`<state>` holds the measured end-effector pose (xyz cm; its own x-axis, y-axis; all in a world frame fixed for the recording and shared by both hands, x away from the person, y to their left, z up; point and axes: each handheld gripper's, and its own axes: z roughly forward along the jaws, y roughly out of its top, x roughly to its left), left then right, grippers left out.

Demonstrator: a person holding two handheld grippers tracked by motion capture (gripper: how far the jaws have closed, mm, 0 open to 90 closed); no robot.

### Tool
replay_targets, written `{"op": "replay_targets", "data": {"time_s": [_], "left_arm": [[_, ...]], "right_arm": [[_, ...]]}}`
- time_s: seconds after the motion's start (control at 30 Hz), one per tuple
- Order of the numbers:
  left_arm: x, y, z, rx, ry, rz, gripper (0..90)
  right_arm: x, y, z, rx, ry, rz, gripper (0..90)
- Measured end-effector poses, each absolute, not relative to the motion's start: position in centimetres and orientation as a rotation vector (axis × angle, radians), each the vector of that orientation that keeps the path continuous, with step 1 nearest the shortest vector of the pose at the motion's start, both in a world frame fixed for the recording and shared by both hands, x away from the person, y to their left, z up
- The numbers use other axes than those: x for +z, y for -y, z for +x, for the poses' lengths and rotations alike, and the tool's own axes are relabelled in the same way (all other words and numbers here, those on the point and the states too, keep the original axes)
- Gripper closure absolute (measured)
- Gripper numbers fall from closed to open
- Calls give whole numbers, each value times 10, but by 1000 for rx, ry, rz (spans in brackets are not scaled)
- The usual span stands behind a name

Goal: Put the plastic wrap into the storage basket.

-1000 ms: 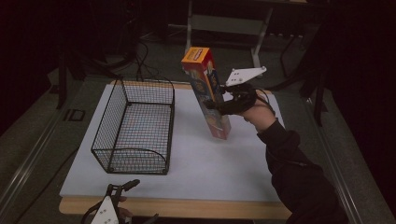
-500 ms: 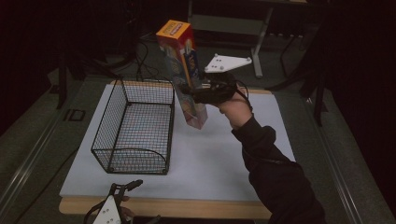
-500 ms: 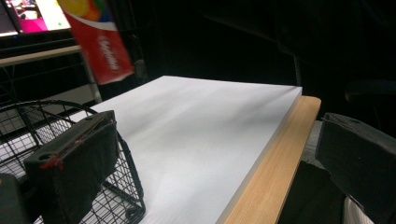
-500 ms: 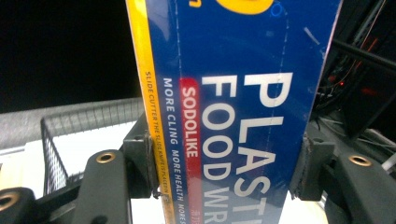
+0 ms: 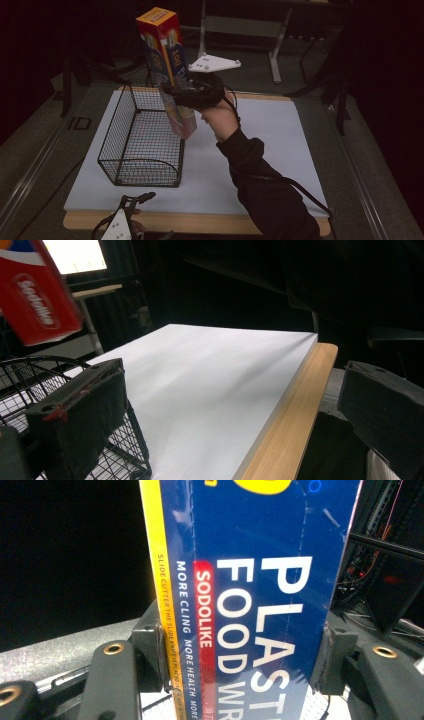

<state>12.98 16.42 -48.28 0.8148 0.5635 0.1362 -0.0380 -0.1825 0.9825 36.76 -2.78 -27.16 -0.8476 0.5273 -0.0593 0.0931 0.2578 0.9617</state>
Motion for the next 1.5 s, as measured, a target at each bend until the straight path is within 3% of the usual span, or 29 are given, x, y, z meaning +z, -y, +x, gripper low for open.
{"op": "replay_targets", "data": {"time_s": [0.27,0.6,1.0,1.5], "left_arm": [[-482,-165,130,566,-408,1677,2],[-481,-168,128,566,-400,1665,2],[-481,-167,128,563,-397,1662,2],[-481,-167,129,562,-395,1673,2]], "right_arm": [[-274,-15,364,1625,-2128,707,393],[-310,-56,354,1487,-2137,915,393],[-348,-56,328,1352,-2171,987,393],[-385,-59,344,1270,-2238,1102,392]]}}
